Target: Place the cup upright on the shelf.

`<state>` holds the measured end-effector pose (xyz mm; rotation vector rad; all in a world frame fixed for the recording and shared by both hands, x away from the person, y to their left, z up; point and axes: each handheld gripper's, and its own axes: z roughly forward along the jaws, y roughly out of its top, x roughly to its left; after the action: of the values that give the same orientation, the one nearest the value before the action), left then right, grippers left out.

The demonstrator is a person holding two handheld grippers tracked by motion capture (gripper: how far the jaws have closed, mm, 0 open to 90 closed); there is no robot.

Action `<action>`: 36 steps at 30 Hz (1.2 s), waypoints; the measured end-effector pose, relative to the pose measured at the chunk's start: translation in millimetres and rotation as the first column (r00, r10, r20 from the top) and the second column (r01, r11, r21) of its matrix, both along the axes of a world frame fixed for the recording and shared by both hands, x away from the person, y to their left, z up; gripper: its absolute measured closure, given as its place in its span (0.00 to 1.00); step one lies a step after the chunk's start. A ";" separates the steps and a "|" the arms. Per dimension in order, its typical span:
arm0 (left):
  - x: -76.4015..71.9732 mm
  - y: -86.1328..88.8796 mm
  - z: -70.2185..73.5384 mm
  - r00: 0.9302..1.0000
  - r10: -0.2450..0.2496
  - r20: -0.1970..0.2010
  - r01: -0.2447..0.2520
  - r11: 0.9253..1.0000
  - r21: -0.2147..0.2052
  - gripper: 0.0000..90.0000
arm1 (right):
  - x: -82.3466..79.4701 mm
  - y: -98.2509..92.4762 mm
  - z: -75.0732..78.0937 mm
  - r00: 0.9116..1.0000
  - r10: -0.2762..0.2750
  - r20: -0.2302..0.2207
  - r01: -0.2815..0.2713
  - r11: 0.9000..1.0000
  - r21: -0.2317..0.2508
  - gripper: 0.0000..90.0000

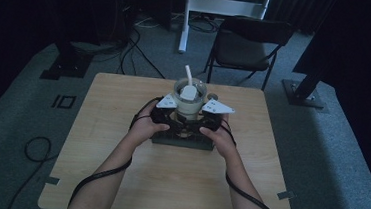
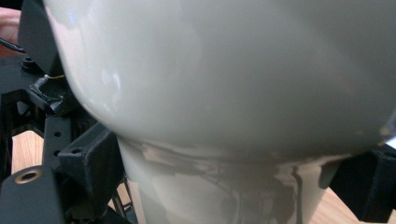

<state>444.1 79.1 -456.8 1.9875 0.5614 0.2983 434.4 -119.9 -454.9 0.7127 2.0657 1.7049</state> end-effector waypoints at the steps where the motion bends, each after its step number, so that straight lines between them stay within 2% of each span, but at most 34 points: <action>1: 0.0 0.4 -2.1 1.000 0.001 -0.003 -0.001 1.000 -0.002 0.12 | 0.0 0.2 -1.0 1.000 0.001 -0.001 -0.001 1.000 -0.002 0.10; 5: -0.8 1.0 -9.5 1.000 0.003 -0.011 -0.003 1.000 -0.014 0.12 | 0.1 1.3 -6.0 1.000 0.001 -0.011 -0.001 1.000 -0.015 0.10; 9: -1.9 3.0 -11.5 1.000 0.000 0.000 0.000 1.000 -0.022 0.12 | -1.0 2.6 -8.6 1.000 0.001 0.004 -0.001 1.000 -0.014 0.10; 16: -6.6 1.9 -15.7 0.999 0.011 0.037 -0.010 1.000 -0.025 0.12 | -4.1 1.3 -16.2 0.998 0.013 0.056 -0.013 1.000 0.005 0.10; 23: -9.4 -0.5 -15.4 0.999 0.019 0.039 -0.019 1.000 -0.020 0.12 | -9.3 -0.7 -14.0 1.000 -0.013 0.026 0.013 1.000 -0.005 0.10; 25: -9.5 -0.5 -15.9 0.999 0.023 0.038 -0.022 1.000 -0.021 0.12 | -10.3 -2.3 -14.1 0.999 -0.016 0.037 0.017 1.000 -0.012 0.10; 29: -10.6 -0.5 -16.7 0.999 0.027 0.036 -0.026 0.999 -0.025 0.12 | -13.3 -3.4 -15.2 0.999 -0.029 0.035 0.029 1.000 -0.003 0.10; 36: -11.3 2.4 -18.1 0.999 0.046 0.024 -0.045 0.998 -0.041 0.12 | -18.4 -8.3 -12.3 0.999 -0.033 0.032 0.034 0.999 -0.017 0.10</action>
<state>432.8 81.4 -474.9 1.9315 0.5925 0.3367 416.0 -128.2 -467.2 0.7060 2.0337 1.6670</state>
